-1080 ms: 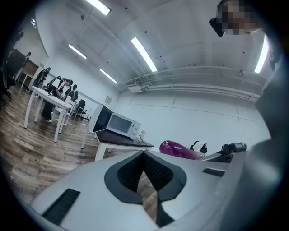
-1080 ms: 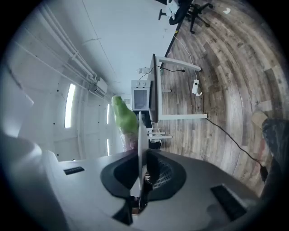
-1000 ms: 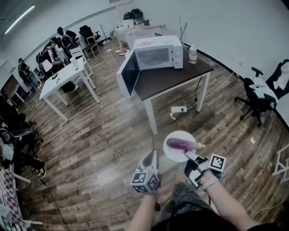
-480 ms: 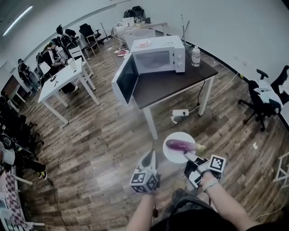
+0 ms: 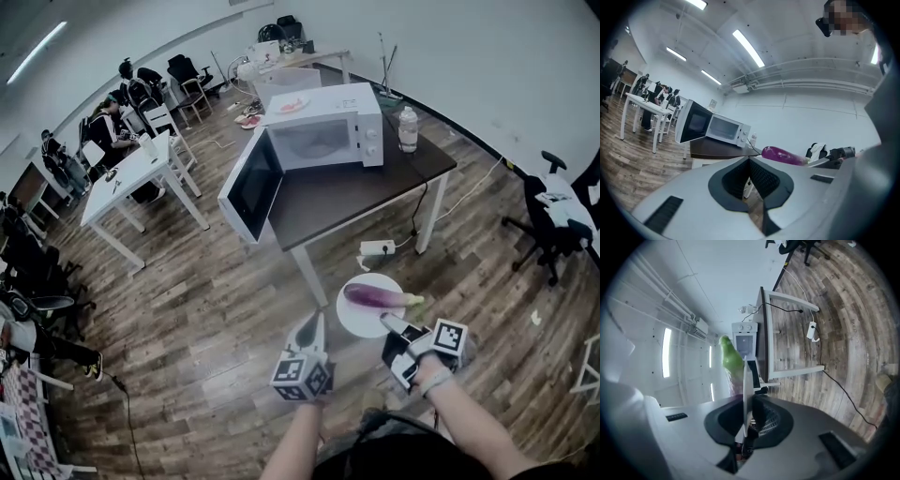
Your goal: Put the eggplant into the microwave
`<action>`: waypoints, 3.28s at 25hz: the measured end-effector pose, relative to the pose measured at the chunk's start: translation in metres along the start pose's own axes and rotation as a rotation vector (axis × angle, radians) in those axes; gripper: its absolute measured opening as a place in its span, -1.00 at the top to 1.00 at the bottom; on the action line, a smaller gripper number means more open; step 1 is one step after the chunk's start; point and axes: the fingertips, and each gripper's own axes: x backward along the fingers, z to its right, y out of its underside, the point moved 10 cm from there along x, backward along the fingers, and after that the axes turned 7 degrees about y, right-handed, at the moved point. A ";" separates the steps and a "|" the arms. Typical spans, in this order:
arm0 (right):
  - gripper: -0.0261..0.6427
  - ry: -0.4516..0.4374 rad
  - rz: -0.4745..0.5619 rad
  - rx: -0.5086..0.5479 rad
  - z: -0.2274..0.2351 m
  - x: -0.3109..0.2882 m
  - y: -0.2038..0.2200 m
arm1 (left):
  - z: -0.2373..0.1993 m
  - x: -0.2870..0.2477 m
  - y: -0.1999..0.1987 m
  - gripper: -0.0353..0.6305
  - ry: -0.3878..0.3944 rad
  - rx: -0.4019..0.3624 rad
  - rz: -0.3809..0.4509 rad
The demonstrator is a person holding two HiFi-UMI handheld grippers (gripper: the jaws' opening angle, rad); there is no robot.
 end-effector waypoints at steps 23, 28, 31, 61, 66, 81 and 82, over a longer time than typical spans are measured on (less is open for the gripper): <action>0.84 0.033 -0.042 0.026 -0.013 -0.078 -0.091 | -0.045 -0.101 -0.012 0.88 -0.033 0.027 -0.016; 0.84 0.026 -0.040 0.025 -0.026 -0.115 -0.114 | -0.073 -0.142 -0.031 0.88 -0.011 0.016 -0.003; 0.84 0.022 -0.047 0.030 -0.036 -0.142 -0.129 | -0.091 -0.165 -0.044 0.88 -0.008 0.015 0.004; 0.84 -0.006 -0.086 0.044 -0.076 -0.378 -0.253 | -0.249 -0.327 -0.084 0.88 0.060 0.020 -0.041; 0.84 0.002 -0.115 0.048 -0.075 -0.406 -0.279 | -0.269 -0.349 -0.079 0.88 0.006 0.019 -0.027; 0.84 -0.012 -0.068 -0.003 -0.082 -0.485 -0.327 | -0.290 -0.428 -0.079 0.88 0.010 0.012 0.029; 0.84 -0.016 -0.066 -0.008 -0.082 -0.489 -0.329 | -0.292 -0.431 -0.079 0.88 0.012 0.017 0.032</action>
